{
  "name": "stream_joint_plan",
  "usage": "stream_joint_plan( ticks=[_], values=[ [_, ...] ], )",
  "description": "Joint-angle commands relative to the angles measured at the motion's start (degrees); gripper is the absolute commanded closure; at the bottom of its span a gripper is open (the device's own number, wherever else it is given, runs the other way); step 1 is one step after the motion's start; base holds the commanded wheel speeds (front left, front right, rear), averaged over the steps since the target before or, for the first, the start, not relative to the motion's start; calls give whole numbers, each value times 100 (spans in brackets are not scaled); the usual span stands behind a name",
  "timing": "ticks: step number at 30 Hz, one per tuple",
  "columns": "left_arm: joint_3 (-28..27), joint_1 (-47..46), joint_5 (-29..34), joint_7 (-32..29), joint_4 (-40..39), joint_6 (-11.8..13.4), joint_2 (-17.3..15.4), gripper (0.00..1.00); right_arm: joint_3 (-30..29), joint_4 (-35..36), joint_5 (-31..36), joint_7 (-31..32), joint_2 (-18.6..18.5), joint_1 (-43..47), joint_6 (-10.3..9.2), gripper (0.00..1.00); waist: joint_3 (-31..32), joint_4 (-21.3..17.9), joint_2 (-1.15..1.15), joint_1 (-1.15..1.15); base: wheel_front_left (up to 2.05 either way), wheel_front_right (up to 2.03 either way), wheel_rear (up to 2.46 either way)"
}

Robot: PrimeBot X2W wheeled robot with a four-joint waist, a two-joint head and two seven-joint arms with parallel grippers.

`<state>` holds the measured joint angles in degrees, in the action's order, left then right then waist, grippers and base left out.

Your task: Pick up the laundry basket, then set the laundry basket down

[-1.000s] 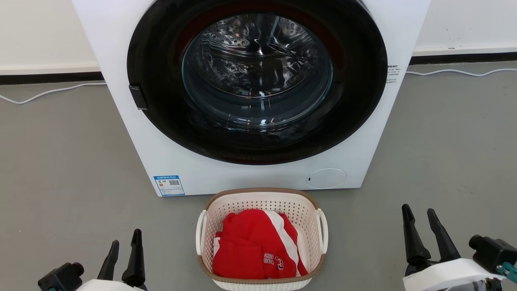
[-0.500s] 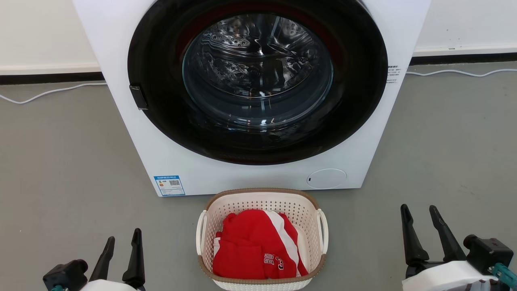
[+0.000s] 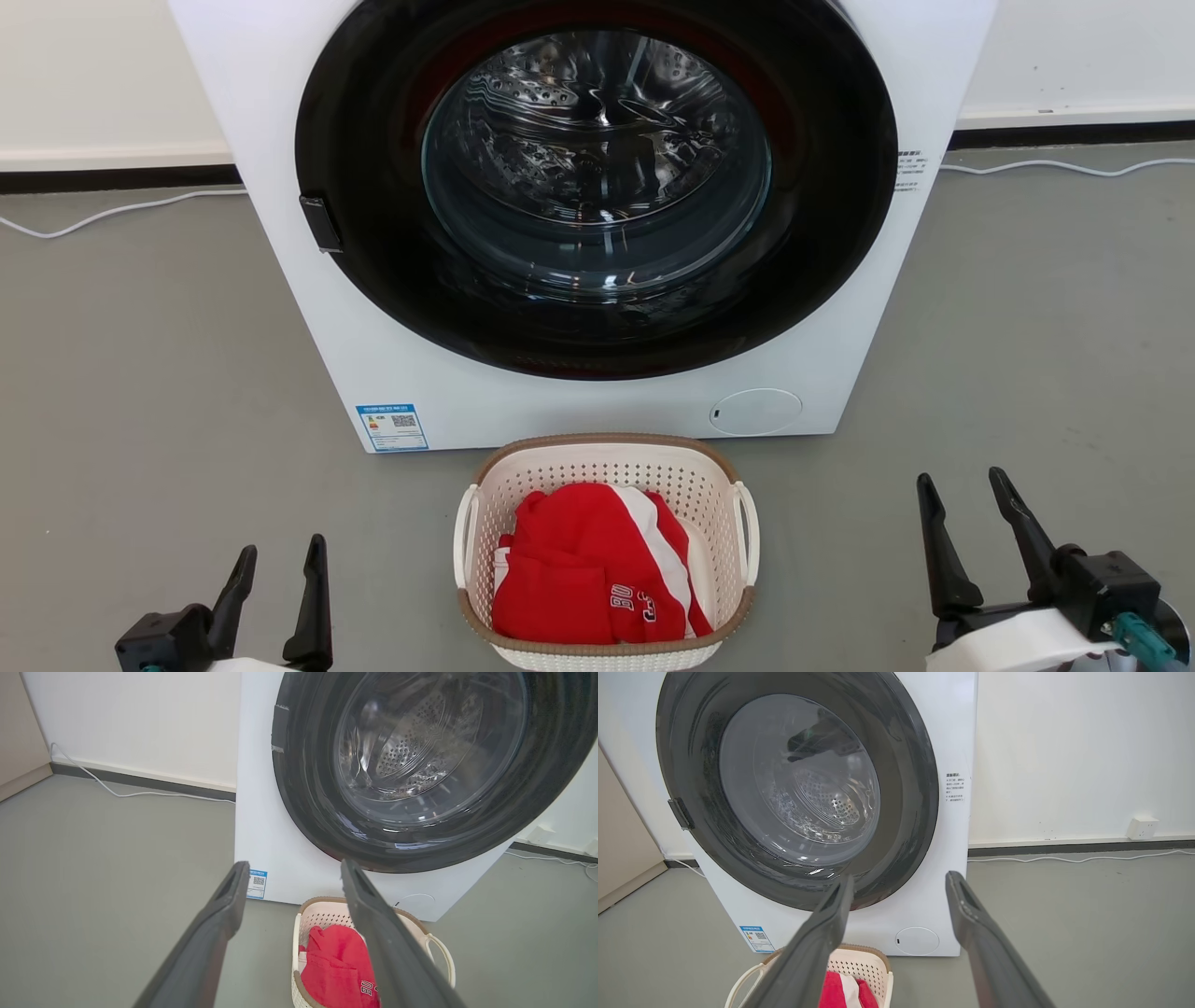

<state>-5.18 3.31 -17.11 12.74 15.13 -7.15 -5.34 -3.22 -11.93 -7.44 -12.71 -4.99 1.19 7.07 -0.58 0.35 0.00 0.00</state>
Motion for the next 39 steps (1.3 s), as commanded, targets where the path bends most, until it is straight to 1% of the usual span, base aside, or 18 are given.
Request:
stream_joint_plan(
  ticks=[1,8,27,31,39],
  values=[
    [-178,-91,207,117,-162,-32,-80,0,125,138,226,-120,-89,-39,39,0,4,2,0,0,0,0,0],
    [-206,-62,621,226,-182,-34,-108,0,160,156,688,-229,-88,-1,42,0,2,3,0,0,0,0,0],
    [-192,-161,598,226,-183,-34,-137,0,90,78,599,-229,-24,-101,42,0,-162,-31,0,0,0,0,0],
    [-159,-282,558,226,-168,-34,-154,0,35,39,608,-229,11,-234,42,0,-366,-12,0,0,0,0,0],
    [0,-840,298,226,217,-34,-304,0,-214,-288,744,-229,157,-724,42,0,-944,30,0,0,0,0,0]
  ],
)
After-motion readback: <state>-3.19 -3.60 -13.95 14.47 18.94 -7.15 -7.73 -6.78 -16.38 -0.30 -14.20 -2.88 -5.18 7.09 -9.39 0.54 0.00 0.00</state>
